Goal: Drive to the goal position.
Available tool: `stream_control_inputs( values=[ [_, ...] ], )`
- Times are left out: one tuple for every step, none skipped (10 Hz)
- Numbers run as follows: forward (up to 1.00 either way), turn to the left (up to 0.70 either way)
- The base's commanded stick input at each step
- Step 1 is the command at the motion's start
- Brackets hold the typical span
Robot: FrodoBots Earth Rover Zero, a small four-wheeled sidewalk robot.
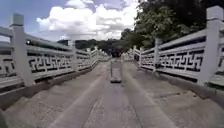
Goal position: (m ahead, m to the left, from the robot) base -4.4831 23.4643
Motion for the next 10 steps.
stream_control_inputs(
  values=[
    [0.45,0.0],
    [0.45,0.0],
    [0.45,0.0],
    [0.45,0.0],
    [0.45,0.0],
    [0.45,0.0],
    [0.45,0.0],
    [0.45,-0.27],
    [0.45,-0.16],
    [0.45,-0.04]
  ],
)
